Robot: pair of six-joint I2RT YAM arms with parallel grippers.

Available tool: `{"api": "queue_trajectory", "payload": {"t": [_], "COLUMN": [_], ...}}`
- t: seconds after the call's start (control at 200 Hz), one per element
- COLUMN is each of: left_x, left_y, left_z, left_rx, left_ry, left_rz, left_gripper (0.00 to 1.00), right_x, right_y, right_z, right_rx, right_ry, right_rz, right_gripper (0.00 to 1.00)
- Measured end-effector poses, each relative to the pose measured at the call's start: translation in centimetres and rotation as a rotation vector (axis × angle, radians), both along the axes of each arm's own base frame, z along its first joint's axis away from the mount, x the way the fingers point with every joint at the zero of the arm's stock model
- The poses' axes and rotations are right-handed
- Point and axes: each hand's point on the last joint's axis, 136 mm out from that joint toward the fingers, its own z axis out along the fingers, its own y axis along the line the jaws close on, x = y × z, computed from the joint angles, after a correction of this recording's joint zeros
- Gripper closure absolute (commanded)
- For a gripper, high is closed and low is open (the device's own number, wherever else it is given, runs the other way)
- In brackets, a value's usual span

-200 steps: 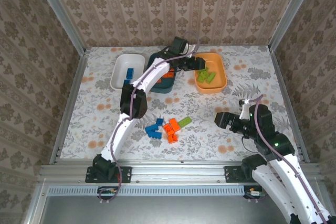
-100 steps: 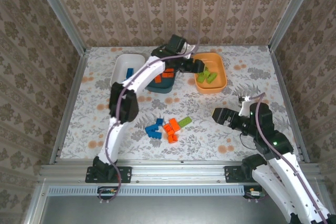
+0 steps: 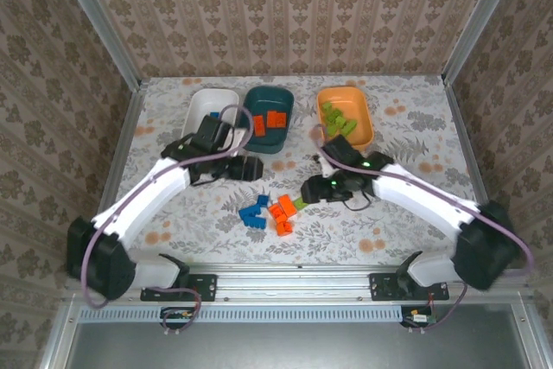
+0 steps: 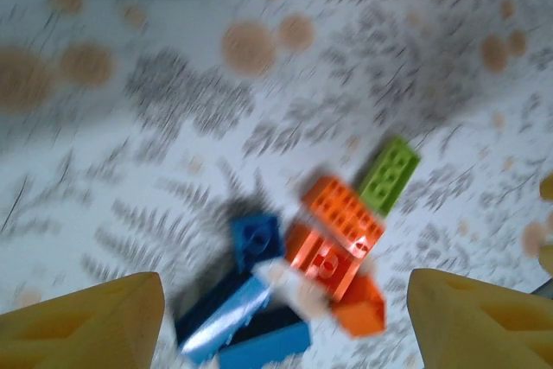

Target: Sort the legos into containers by color

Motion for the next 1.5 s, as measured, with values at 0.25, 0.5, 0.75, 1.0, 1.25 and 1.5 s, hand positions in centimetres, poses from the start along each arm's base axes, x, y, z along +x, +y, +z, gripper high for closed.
{"api": "queue_trajectory", "payload": {"t": [0.25, 0.5, 0.75, 1.0, 1.25, 1.5], "left_x": [-2.2, -2.6, -2.4, -2.4, -2.4, -2.5], "left_y": [5.0, 6.6, 6.9, 6.9, 6.7, 6.6], "left_z": [1.1, 0.5, 0.4, 0.3, 0.3, 0.0], "left_rx": [-0.015, -0.001, -0.004, -0.007, -0.013, -0.015], "left_ry": [-0.068, -0.042, -0.039, -0.032, -0.025, -0.012], "left_rz": [0.12, 0.166, 0.177, 0.176, 0.171, 0.166], "left_gripper": [0.22, 0.22, 0.22, 0.22, 0.22, 0.22], "right_x": [2.5, 2.6, 2.9, 3.9, 4.3, 4.4], "right_y": [6.4, 7.5, 7.4, 6.8, 5.9, 5.7], "right_z": [-4.6, -7.6, -8.2, -8.2, -8.4, -8.6], "right_rx": [-0.174, -0.272, -0.303, -0.312, -0.314, -0.307], "right_ry": [0.051, 0.085, 0.087, 0.077, 0.078, 0.082], "right_rz": [0.18, 0.231, 0.242, 0.22, 0.201, 0.192], "right_gripper": [0.35, 0.34, 0.47, 0.47, 0.23, 0.06]}}
